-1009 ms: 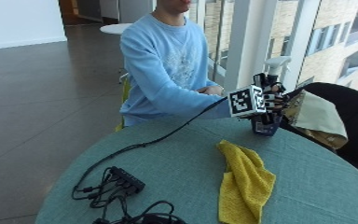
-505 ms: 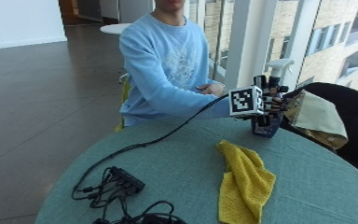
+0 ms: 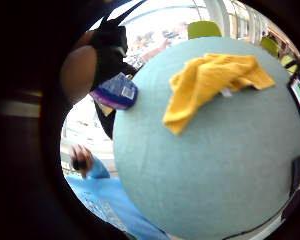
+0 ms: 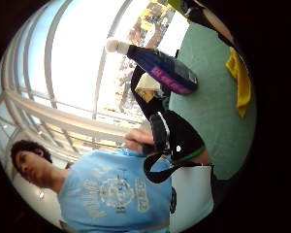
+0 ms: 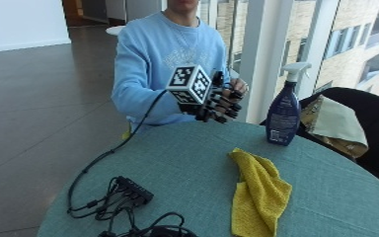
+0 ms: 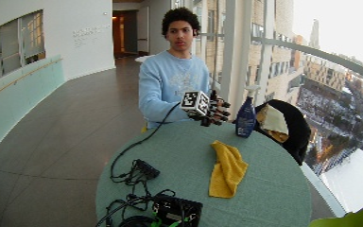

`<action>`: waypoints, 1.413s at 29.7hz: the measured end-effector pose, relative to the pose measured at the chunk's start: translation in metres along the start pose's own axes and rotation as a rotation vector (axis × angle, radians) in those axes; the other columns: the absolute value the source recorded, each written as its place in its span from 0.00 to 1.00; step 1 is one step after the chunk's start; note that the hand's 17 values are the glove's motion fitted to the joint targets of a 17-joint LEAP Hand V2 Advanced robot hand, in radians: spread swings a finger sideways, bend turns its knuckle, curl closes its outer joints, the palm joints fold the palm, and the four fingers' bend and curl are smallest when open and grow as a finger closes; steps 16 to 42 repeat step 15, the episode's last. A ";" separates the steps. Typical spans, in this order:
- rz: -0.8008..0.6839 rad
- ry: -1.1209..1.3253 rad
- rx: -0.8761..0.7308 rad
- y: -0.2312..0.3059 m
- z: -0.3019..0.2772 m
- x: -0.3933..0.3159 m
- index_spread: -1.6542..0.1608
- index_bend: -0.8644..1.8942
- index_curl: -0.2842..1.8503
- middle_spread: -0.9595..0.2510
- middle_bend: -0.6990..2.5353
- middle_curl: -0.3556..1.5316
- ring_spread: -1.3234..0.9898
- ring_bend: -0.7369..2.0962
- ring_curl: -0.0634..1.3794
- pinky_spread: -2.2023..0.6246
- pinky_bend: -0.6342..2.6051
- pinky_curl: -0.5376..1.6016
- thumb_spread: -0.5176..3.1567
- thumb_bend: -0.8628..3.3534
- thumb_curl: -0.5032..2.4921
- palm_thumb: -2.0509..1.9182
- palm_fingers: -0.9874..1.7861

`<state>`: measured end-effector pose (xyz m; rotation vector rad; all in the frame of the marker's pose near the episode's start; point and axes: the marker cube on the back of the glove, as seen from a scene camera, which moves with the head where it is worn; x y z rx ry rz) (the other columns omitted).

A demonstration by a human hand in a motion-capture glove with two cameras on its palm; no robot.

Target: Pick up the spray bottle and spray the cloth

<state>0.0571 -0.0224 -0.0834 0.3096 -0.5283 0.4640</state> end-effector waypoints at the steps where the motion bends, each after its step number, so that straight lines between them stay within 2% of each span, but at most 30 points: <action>1: 0.019 0.047 0.014 0.016 -0.011 0.006 0.71 0.36 0.23 0.75 0.28 0.41 0.58 0.37 0.28 0.85 0.31 0.43 0.44 0.20 0.31 0.69 0.56; 8: 0.148 0.289 0.091 0.117 -0.059 0.040 0.71 0.37 0.24 0.76 0.28 0.41 0.58 0.36 0.27 0.86 0.30 0.43 0.44 0.20 0.31 0.69 0.57; 14: 0.221 0.442 0.089 0.166 -0.073 0.064 0.71 0.37 0.25 0.76 0.28 0.41 0.59 0.35 0.27 0.86 0.29 0.42 0.44 0.20 0.30 0.69 0.57; 42: 0.225 0.447 0.088 0.168 -0.074 0.066 0.71 0.37 0.25 0.76 0.28 0.41 0.59 0.35 0.27 0.86 0.29 0.42 0.45 0.20 0.30 0.69 0.57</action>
